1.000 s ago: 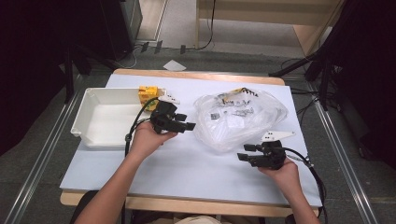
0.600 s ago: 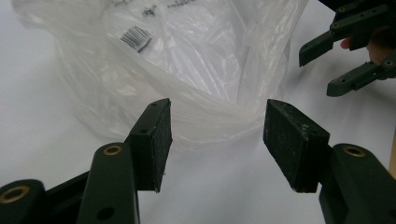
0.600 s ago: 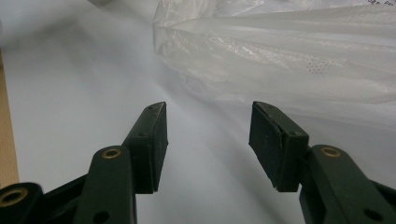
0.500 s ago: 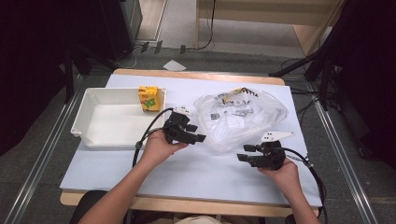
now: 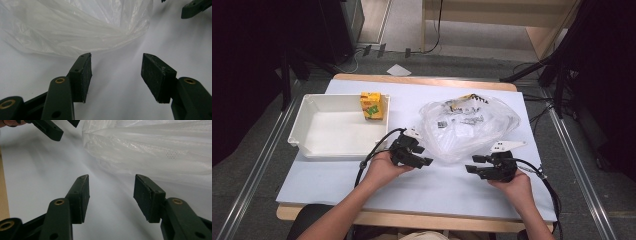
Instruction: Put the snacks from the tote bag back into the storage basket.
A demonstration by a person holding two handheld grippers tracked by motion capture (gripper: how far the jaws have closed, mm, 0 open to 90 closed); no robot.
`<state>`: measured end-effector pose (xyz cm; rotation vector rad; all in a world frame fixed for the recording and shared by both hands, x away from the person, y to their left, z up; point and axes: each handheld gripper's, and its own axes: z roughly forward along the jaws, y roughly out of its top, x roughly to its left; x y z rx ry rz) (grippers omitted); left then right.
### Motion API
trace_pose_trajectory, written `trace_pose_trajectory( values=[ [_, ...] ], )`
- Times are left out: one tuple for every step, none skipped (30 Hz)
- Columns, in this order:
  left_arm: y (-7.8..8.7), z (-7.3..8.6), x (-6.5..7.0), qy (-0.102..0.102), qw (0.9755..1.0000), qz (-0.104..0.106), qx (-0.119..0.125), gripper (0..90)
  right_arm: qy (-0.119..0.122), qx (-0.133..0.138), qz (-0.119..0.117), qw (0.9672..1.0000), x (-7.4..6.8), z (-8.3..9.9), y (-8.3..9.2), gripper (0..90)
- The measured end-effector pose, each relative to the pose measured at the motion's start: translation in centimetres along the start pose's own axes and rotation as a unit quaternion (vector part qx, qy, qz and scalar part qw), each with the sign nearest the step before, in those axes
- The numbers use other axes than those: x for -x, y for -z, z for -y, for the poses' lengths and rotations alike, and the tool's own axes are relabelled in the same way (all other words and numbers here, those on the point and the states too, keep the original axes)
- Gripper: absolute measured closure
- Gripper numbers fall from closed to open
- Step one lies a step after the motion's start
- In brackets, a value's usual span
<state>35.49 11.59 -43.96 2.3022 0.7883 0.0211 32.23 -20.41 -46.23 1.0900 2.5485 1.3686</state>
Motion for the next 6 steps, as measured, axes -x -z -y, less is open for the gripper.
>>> trace_pose_trajectory(
  values=[
    [-0.05, 0.04, -0.05, 0.001, 1.0000, 0.001, -0.001, 42.3, 0.001, 0.000, 0.000, 1.0000, 0.01, 0.01, -0.02, 47.6],
    [-0.07, 0.06, -0.10, 0.002, 1.0000, 0.002, -0.001, 42.3, 0.000, -0.002, 0.000, 1.0000, -0.01, 0.02, -0.03, 47.6],
    [-0.09, 0.09, -0.15, 0.003, 1.0000, 0.004, 0.000, 42.2, 0.001, -0.002, 0.000, 1.0000, -0.01, 0.03, -0.05, 47.5],
    [-0.13, 0.11, -0.20, 0.004, 1.0000, 0.006, 0.001, 42.1, 0.004, -0.002, 0.000, 1.0000, 0.01, 0.03, -0.10, 47.5],
    [-0.17, 0.15, -0.22, 0.005, 1.0000, 0.006, 0.001, 42.1, 0.004, -0.002, 0.000, 1.0000, 0.01, 0.03, -0.10, 47.5],
    [-0.23, 0.20, -0.27, 0.003, 1.0000, 0.006, 0.000, 42.0, 0.003, -0.003, 0.000, 1.0000, -0.01, 0.04, -0.11, 47.4]
  ],
)
